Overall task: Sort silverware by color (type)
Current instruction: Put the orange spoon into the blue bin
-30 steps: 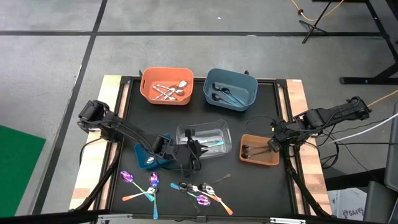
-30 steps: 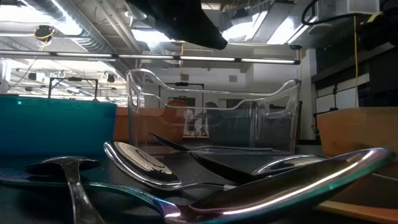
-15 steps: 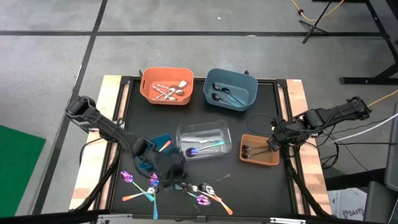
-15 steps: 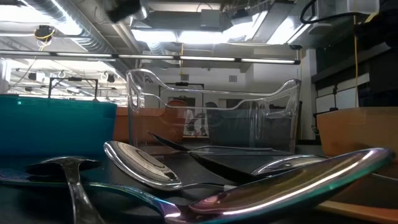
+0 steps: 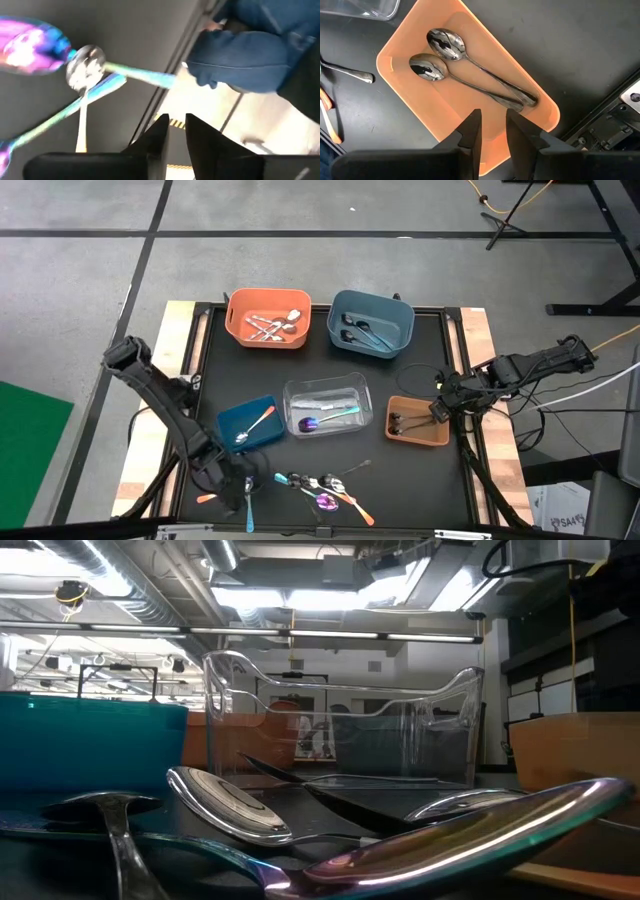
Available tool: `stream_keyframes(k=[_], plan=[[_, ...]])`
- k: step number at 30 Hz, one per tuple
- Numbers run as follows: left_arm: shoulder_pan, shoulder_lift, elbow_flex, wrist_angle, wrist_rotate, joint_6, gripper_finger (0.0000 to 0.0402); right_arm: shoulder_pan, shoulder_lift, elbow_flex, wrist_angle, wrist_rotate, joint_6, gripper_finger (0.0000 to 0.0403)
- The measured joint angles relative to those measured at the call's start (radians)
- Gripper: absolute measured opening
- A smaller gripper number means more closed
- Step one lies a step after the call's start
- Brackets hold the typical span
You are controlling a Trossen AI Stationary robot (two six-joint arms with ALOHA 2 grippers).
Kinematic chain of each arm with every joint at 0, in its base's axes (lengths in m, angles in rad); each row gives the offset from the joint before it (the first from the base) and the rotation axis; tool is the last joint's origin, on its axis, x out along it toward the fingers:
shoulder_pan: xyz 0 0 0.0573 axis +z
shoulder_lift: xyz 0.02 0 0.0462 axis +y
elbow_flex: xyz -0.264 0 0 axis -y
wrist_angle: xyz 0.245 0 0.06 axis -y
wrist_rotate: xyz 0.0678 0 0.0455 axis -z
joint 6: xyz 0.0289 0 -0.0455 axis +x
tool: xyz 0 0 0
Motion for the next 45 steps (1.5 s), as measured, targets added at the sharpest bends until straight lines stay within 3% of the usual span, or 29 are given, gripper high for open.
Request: stream_keyframes(k=[11, 21, 45], plan=[[-0.069, 0.001, 0.0, -0.146, -0.069, -0.09, 0.0123, 0.0, 0.0, 0.0, 0.0, 0.0, 0.0, 0.0076], [-0.14, 0.036, 0.0, -0.181, -0.15, -0.09, 0.0126, 0.0, 0.0, 0.0, 0.001, 0.0, 0.0, 0.0076], [-0.176, 0.245, 0.0, -0.179, -0.128, -0.09, 0.0126, 0.0, 0.0, 0.0, 0.002, 0.016, 0.0, 0.0076]])
